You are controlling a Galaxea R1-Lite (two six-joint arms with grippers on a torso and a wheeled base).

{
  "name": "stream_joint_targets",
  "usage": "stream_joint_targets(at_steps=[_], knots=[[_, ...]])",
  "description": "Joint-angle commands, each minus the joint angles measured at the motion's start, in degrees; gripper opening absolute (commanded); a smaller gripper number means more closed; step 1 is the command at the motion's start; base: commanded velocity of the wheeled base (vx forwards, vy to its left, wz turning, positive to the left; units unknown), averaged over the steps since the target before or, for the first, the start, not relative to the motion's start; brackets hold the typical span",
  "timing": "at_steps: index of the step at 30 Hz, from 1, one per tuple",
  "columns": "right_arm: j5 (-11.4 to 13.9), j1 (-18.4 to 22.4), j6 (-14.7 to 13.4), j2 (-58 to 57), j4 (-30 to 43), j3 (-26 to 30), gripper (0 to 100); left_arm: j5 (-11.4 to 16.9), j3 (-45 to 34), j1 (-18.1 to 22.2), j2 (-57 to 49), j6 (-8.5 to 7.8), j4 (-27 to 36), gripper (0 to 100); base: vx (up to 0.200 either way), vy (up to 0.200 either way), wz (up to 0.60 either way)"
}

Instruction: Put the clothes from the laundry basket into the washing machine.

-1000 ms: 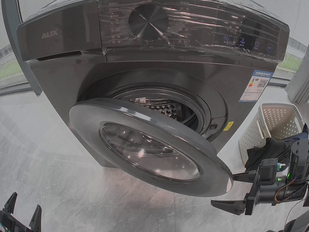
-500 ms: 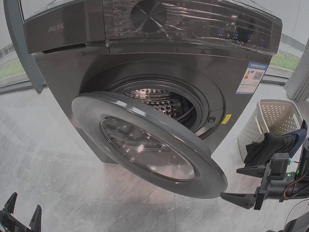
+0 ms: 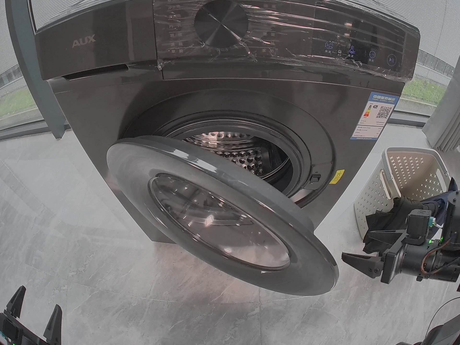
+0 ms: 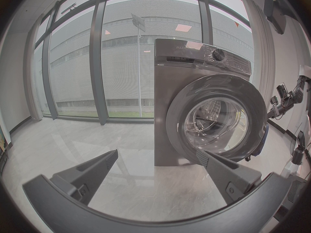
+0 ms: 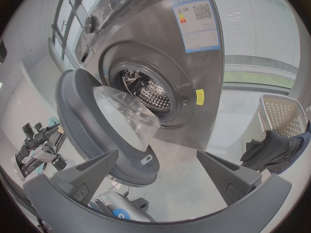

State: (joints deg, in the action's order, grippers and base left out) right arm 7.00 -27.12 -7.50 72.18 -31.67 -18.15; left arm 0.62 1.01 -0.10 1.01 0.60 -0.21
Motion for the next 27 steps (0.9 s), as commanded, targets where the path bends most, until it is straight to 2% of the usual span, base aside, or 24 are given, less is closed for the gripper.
stream_joint_targets(at_steps=[1,7,8,16,21,27], knots=[[-2.7,-0.4,-0.1,7.9,-1.1,-1.4,100,0.0,-1.0,0.0,-1.0,0.02,-0.1,100,0.0,0.0,0.0],[-5.5,-5.4,-0.2,13.1,-7.0,-1.6,100,0.0,-1.0,0.0,-1.0,0.02,-0.1,100,0.0,0.0,0.0],[-7.0,-8.3,-0.6,14.4,-8.2,-1.2,100,0.0,-1.0,0.0,-1.0,0.02,0.0,100,0.0,0.0,0.0],[-7.4,-13.1,-1.1,14.0,-8.5,0.1,100,-0.1,-1.0,0.0,-1.0,0.02,-0.1,100,0.0,0.0,0.0],[-7.5,-12.3,-1.5,13.9,-8.6,0.1,100,-0.1,-1.0,0.0,-1.0,0.02,-0.1,100,0.0,0.0,0.0],[-9.1,-10.1,-2.4,17.4,-9.2,-3.2,100,0.0,-1.0,0.0,-1.0,0.02,-0.1,100,0.0,0.0,0.0]])
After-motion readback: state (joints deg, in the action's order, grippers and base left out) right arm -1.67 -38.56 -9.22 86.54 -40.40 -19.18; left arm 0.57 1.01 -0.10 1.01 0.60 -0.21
